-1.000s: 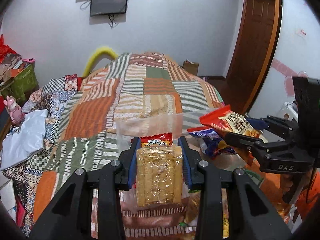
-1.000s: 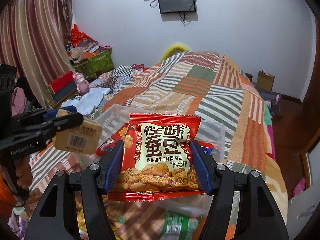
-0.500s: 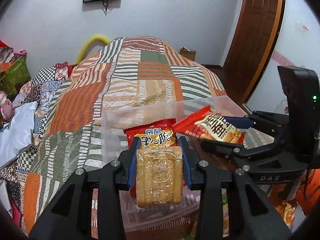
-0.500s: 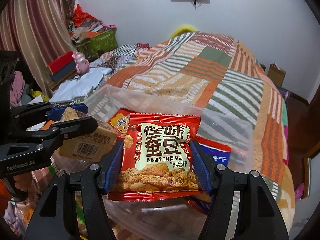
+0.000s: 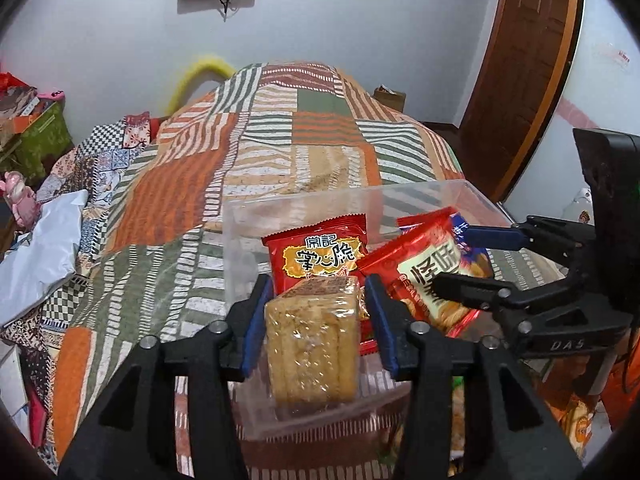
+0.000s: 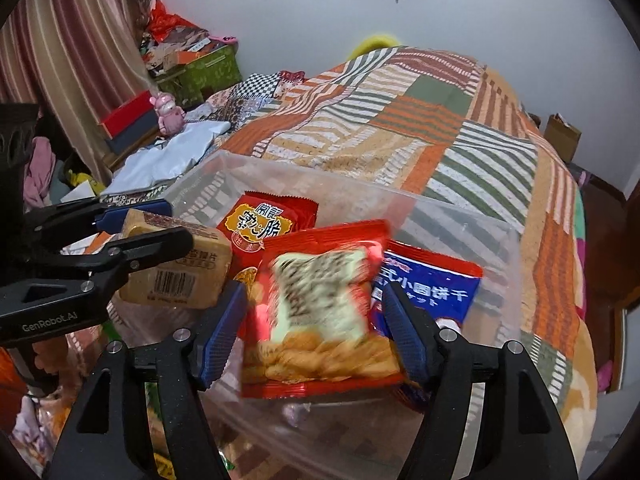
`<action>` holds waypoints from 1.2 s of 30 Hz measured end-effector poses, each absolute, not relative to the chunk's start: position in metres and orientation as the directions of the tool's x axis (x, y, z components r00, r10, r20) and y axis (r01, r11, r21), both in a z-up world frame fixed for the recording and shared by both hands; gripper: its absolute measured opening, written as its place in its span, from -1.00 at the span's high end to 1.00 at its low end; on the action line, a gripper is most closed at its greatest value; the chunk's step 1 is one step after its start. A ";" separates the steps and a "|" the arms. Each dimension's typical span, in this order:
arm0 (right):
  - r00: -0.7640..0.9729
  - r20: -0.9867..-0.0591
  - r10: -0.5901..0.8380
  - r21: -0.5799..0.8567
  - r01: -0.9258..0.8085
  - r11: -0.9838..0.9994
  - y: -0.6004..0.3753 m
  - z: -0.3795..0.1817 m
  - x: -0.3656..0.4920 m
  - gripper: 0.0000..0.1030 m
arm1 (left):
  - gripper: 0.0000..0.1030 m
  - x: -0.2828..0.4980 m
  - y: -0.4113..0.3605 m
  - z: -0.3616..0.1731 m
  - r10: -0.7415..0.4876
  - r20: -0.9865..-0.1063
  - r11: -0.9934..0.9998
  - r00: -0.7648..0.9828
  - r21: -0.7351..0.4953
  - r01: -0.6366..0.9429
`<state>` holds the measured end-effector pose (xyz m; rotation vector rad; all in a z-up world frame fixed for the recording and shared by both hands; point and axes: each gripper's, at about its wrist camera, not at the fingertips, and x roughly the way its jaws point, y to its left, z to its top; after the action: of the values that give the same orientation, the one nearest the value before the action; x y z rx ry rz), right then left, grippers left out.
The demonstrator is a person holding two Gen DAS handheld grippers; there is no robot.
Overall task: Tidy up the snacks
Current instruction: 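Carry the bread loaf and bean bag into the clear box and release, then move both tools back toward the remaining snacks on the bed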
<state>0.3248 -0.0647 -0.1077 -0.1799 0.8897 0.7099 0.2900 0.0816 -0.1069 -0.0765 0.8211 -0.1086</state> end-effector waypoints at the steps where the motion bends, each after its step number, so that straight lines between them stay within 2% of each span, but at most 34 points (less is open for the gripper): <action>1: 0.427 -0.760 0.490 0.136 -0.633 0.763 -0.067 -0.105 0.323 -0.30 | -0.01 0.287 0.082 -0.104 -0.125 -0.722 0.992 0.680 -0.110 0.065; 14: 0.522 -0.696 0.493 0.120 -0.592 0.797 -0.106 -0.069 0.281 -0.36 | -0.41 0.225 0.075 -0.069 -0.074 -0.678 0.997 0.731 -0.047 0.057; 24: 0.598 -0.647 0.472 0.058 -0.579 0.813 -0.130 -0.048 0.224 -0.42 | -0.66 0.163 0.067 -0.065 -0.060 -0.676 0.998 0.735 -0.021 0.062; 36: 0.611 -0.661 0.435 0.026 -0.561 0.827 -0.150 -0.068 0.165 -0.49 | -0.70 0.100 0.071 -0.102 -0.043 -0.739 0.998 0.673 -0.059 -0.001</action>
<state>0.1655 -0.1501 -0.0684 -0.1913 0.7081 0.5789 0.0997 0.0713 -0.1020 -0.0557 0.8329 -0.0240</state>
